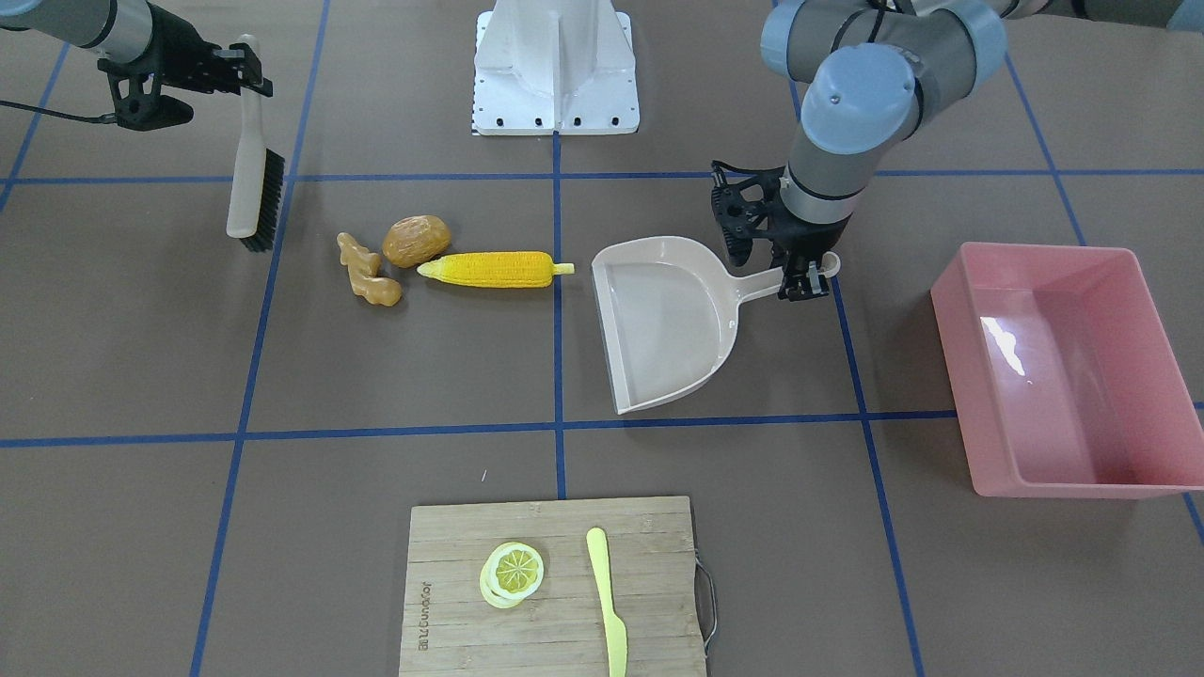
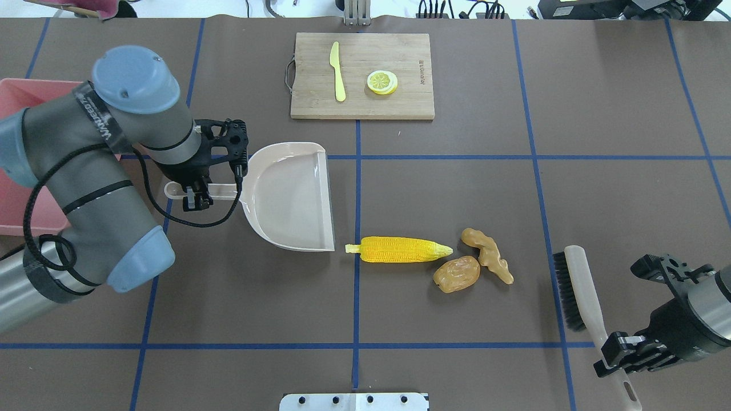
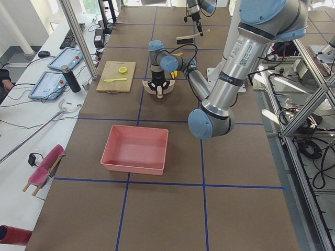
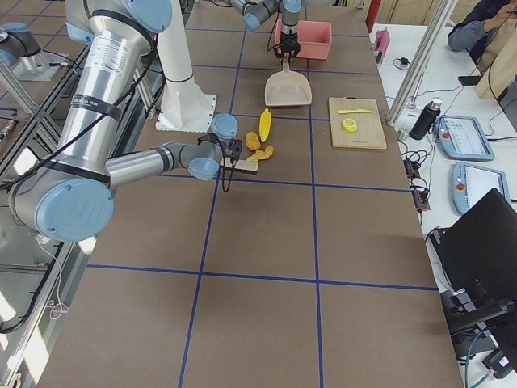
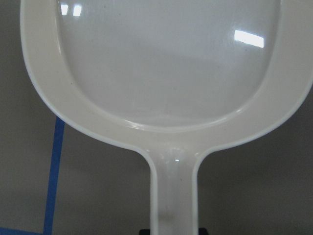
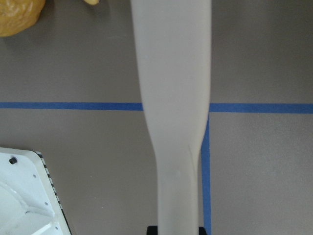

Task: Sweep and dump trash into bin
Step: 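Slide the dustpan toward the corn with the left gripper while the right lifts the brush, then sweep the tan pieces toward the dustpan with the brush in the right gripper, then sweep the corn and tan pieces into the dustpan with the right gripper's brush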

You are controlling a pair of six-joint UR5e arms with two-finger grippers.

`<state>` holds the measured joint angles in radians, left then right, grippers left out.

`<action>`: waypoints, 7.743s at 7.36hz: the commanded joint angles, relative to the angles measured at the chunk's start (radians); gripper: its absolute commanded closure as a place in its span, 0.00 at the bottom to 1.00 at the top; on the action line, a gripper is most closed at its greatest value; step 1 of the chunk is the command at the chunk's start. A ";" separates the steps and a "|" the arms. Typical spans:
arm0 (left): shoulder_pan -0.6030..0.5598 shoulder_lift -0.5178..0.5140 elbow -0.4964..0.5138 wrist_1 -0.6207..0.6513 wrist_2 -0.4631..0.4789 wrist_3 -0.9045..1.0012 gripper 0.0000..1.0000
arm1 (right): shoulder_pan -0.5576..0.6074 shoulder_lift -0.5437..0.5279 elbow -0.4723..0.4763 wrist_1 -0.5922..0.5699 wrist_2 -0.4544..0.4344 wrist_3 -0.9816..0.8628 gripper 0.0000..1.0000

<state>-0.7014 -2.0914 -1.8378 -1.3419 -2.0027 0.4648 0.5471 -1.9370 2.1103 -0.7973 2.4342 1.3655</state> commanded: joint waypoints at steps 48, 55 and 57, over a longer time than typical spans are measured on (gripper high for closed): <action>0.181 -0.029 -0.014 0.041 0.051 -0.077 1.00 | -0.027 0.410 -0.117 -0.411 -0.146 -0.195 1.00; 0.181 -0.022 -0.014 0.040 0.050 -0.074 1.00 | -0.076 0.717 -0.214 -0.605 -0.159 -0.157 1.00; 0.181 -0.019 -0.015 0.040 0.050 -0.074 1.00 | -0.085 0.722 -0.214 -0.605 -0.161 -0.155 1.00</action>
<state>-0.5200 -2.1127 -1.8524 -1.3030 -1.9528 0.3910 0.4682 -1.2219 1.8959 -1.3986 2.2753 1.2066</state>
